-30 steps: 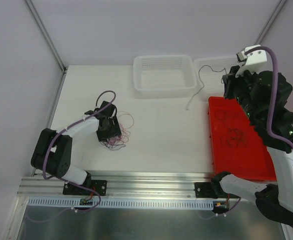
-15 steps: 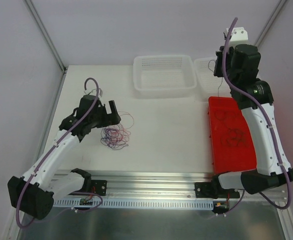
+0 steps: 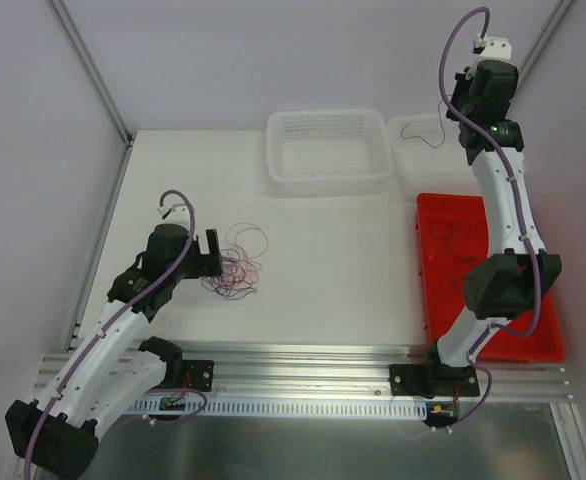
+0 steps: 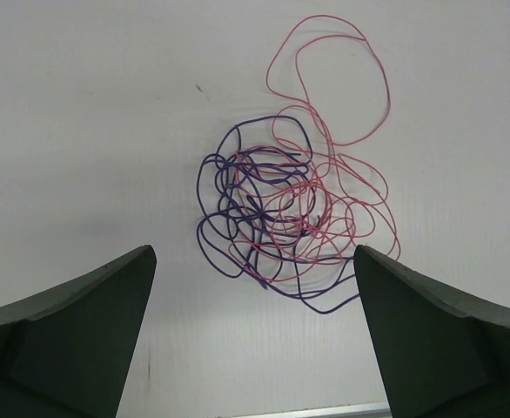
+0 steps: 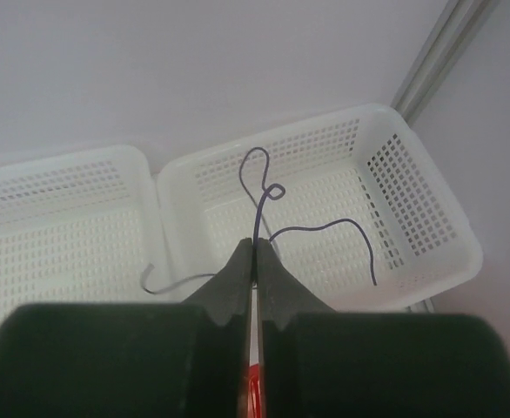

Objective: Untangle the cables

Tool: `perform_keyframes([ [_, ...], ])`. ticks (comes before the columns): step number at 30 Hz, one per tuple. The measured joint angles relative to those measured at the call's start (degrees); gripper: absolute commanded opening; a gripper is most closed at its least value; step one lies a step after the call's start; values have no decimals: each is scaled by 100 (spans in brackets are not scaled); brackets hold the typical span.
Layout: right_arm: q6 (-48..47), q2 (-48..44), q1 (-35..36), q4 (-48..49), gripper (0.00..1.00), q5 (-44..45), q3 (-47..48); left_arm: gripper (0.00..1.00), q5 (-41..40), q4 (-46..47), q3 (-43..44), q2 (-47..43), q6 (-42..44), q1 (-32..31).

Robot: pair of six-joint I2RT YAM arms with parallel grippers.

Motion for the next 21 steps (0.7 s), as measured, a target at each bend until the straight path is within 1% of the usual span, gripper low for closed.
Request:
perform_keyframes([
  [4,74,868,-136,144,1,-68,345,99,-232,129,-238,-164,33,2],
  [5,92,1095,-166,203,5,-74,439,99,-289,157,-273,-177,48,0],
  [6,114,1325,-203,227,13,-81,531,99,-330,184,-293,-177,68,0],
  [7,151,1502,-219,247,24,-83,612,99,-367,216,-306,-168,92,0],
  [8,197,1711,-240,269,47,-81,688,99,-411,243,-306,-151,114,0],
  [10,236,2061,-286,225,64,-52,763,99,-455,308,-306,-96,140,0],
  [12,260,2188,-299,63,71,-44,734,99,-452,369,-306,-7,149,0],
  [13,275,2170,-304,61,78,-42,616,99,-452,387,-306,35,151,0],
  [16,308,1805,-271,17,82,-44,83,99,-448,391,-306,127,149,0],
  [21,361,614,85,-234,84,-195,-767,99,-302,417,-306,264,120,2],
])
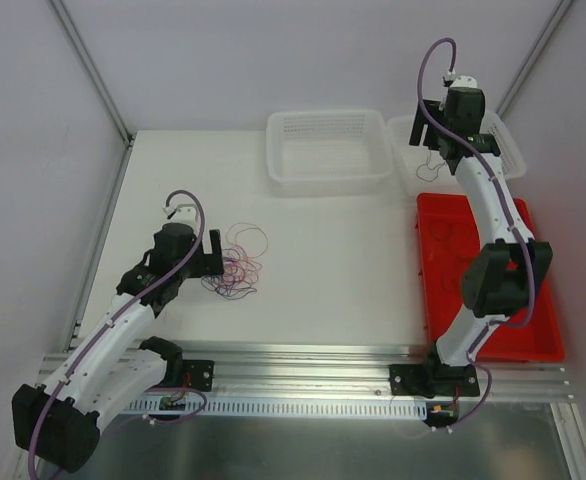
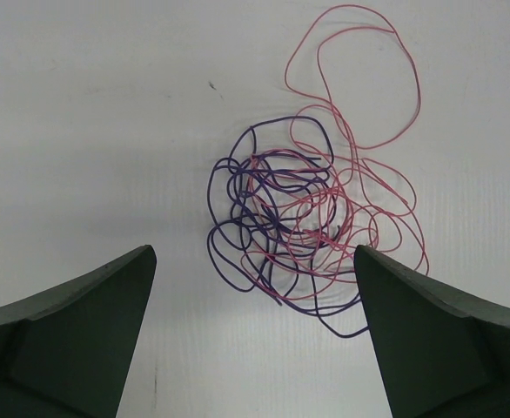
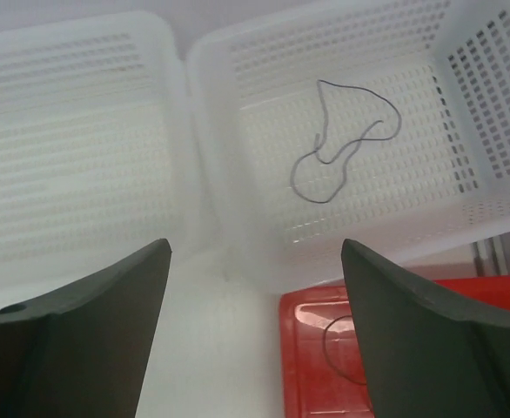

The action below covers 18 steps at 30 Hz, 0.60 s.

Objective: Untangle the cables

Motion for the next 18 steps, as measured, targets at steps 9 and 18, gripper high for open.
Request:
perform_keyframes([
  [9,544,-2822,1639,-122,84,-660,-1963,98,459,-31,4,511,-468,0],
  [18,1252,-3591,3405,-181,83,-1032,-4072,91,404,-55,286,1692,-1464,-2],
])
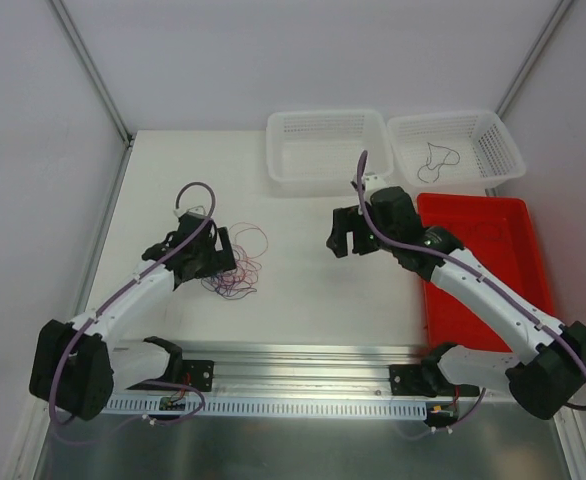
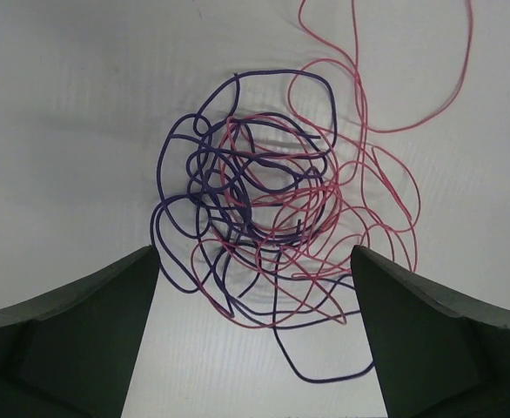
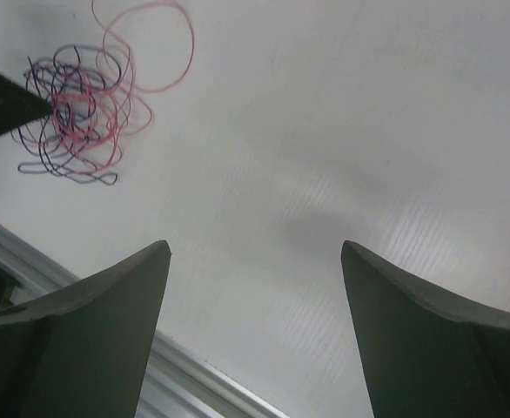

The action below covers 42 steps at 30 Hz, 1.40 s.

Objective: Untangle the cables

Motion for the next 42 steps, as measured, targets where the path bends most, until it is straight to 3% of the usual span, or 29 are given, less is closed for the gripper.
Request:
perform_keyframes([
  [3,177,-153,343,-44,84,2,-389,87,-70,-7,236,568,-160,0],
  [7,330,-525,660,-37,84,111,-686,71,-129,0,721,1349,-249,-149],
  [10,389,-807,769,15,84,208,-828,60,-177,35,1167,1932,-234,-568],
  [15,435,-1207,789,-2,84,461,-1067,55,-136,149,1917,2889,-142,-1484],
  [19,428,-1532,789,-20,84,750,-1163,56,129,186,2426,3375,-35,-2201],
  [25,409,-2037,789,-13,83,1163,-1233,69,363,275,2780,3272,2,-2951],
  [31,498,-1821,789,50,83,1193,-1235,79,164,278,2481,2262,-197,-2817],
  [36,756,-1154,804,210,83,1014,-1239,80,50,251,1974,1526,-501,-2599],
  [42,1102,-35,933,525,84,715,-1226,79,103,133,1209,1255,-916,-2393],
])
